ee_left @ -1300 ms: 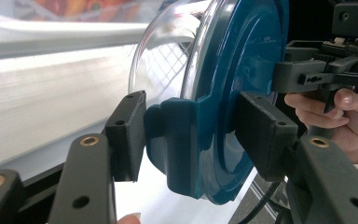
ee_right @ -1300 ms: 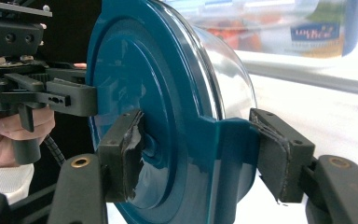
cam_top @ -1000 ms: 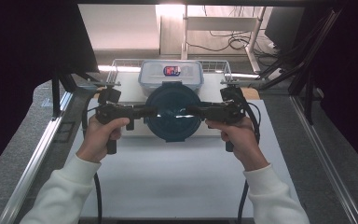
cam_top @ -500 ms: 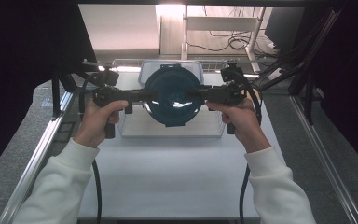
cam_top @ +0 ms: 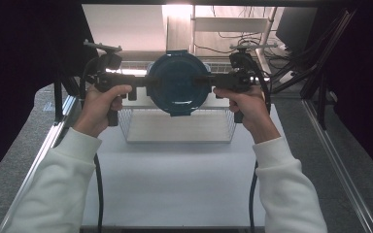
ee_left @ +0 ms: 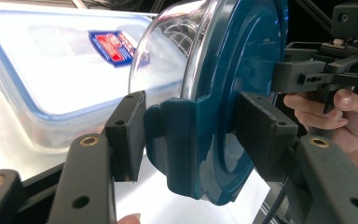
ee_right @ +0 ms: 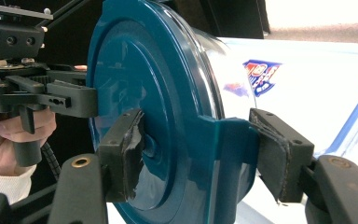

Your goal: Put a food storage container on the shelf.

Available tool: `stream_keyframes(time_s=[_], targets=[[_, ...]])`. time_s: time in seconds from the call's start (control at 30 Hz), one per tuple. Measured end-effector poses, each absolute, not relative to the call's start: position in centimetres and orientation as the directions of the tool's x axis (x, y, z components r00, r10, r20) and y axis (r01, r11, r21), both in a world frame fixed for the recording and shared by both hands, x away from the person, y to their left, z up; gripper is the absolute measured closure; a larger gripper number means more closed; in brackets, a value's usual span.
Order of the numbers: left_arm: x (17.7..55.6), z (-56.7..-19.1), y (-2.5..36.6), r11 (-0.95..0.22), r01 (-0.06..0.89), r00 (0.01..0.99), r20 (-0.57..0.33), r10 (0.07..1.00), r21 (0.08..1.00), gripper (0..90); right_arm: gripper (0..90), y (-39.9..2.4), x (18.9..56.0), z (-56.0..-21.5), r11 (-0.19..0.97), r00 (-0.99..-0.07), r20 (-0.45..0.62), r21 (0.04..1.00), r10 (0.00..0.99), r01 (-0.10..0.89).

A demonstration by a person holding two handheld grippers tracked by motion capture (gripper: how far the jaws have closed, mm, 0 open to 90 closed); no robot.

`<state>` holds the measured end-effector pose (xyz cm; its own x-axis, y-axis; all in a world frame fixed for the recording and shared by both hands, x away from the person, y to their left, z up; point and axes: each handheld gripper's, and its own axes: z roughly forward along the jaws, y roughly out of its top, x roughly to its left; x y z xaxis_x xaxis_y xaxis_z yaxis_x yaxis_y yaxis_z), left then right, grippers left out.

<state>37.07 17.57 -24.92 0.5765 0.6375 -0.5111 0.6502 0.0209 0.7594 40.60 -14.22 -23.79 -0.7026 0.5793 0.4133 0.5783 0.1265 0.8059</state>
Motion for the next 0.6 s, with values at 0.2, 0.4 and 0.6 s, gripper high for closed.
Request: stream_keyframes(time_s=[0.2,0.4,0.6], targets=[[38.3,-24.3,17.6,0.029,0.653,0.571,-0.517,0.637,0.757,44.2,37.4,-14.1,41.8,-22.9,0.128,-0.697,0.416,0.801,0.584,0.585],[39.5,-23.7,17.7,0.043,0.657,0.563,-0.528,0.636,0.752,44.1,37.5,-14.0,43.1,-22.4,0.120,-0.689,0.431,0.793,0.583,0.597],[41.1,-23.4,18.2,0.062,0.668,0.552,-0.551,0.626,0.741,44.1,37.6,-13.6,44.6,-21.5,0.123,-0.684,0.427,0.791,0.591,0.600]])
